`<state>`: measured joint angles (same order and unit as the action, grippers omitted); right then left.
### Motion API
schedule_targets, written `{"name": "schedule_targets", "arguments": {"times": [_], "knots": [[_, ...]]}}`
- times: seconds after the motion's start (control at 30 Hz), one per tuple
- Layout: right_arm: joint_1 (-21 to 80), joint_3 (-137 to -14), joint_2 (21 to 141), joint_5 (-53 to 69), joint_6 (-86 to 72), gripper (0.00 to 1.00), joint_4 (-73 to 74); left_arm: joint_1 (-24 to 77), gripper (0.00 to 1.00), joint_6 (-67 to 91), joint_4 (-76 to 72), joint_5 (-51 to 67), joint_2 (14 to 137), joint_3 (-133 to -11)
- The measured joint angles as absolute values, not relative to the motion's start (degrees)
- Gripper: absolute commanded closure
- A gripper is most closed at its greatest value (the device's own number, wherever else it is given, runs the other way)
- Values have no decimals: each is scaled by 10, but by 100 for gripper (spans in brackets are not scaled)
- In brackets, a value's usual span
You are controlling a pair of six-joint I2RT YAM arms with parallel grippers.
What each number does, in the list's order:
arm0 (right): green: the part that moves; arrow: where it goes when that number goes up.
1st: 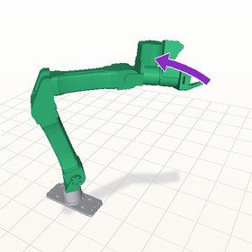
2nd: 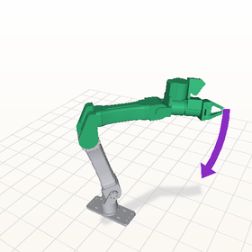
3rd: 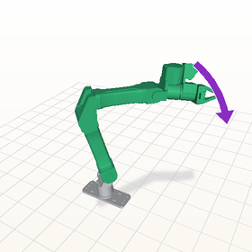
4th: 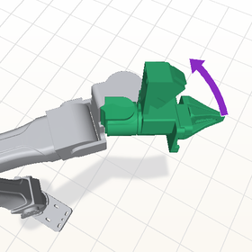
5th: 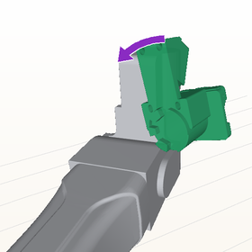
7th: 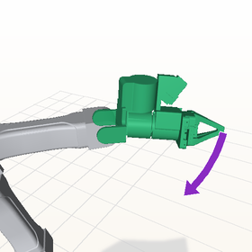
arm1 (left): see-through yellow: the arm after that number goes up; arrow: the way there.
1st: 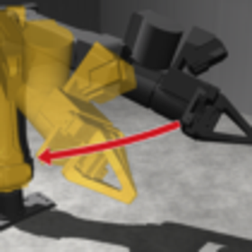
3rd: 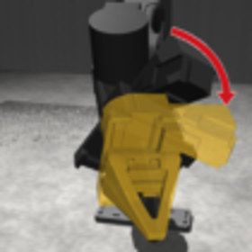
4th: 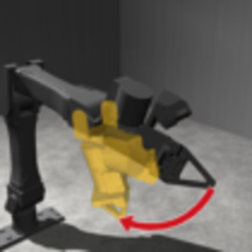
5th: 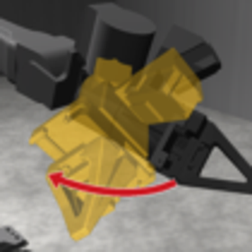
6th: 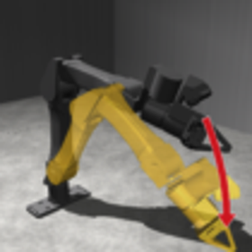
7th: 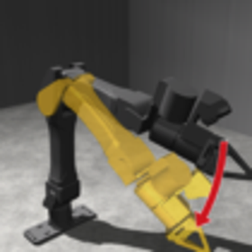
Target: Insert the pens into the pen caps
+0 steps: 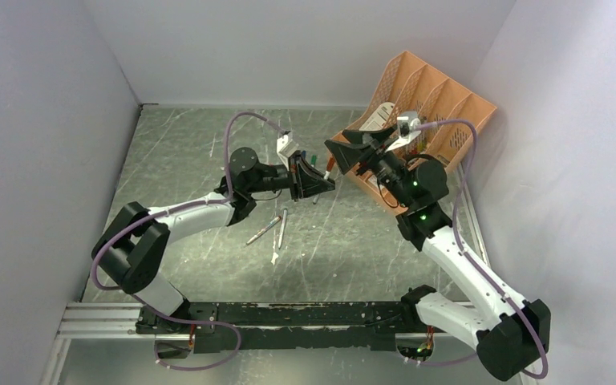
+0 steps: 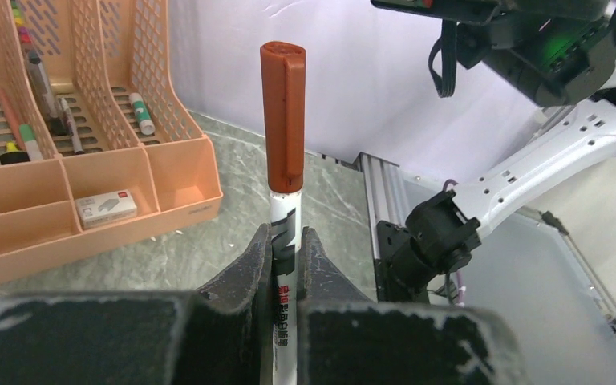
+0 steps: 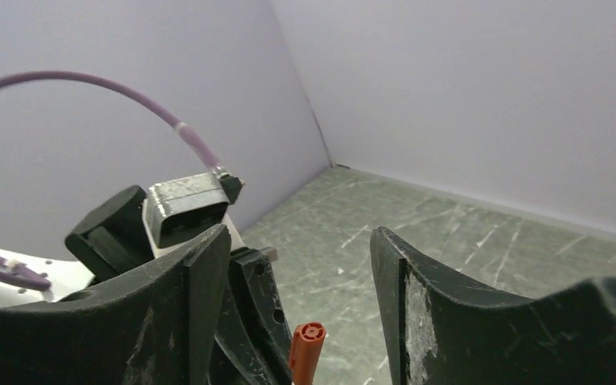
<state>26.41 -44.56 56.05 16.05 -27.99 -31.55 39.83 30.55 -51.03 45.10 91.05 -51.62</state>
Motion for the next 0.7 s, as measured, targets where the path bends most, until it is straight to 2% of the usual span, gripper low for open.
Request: {"name": "schedule_targets", "arguments": {"times": [0.1,0.2,0.33,0.43,0.63,0.67,0.7], "knots": [[264,-461,569,161,-261,48,-278,398,93,272,-469,455,906,-529],[264,-461,575,168,-249,53,-251,398,93,248,-437,454,900,-538],[264,-461,581,178,-243,55,-233,398,93,234,-416,453,899,-548],[264,-461,581,184,-236,63,-223,398,93,234,-411,452,899,-549],[264,-453,581,188,-233,65,-219,398,93,244,-413,452,899,-552],[264,-451,581,189,-233,68,-219,398,93,246,-413,452,899,-552],[264,-450,581,190,-234,74,-220,398,93,247,-413,452,900,-553]]}}
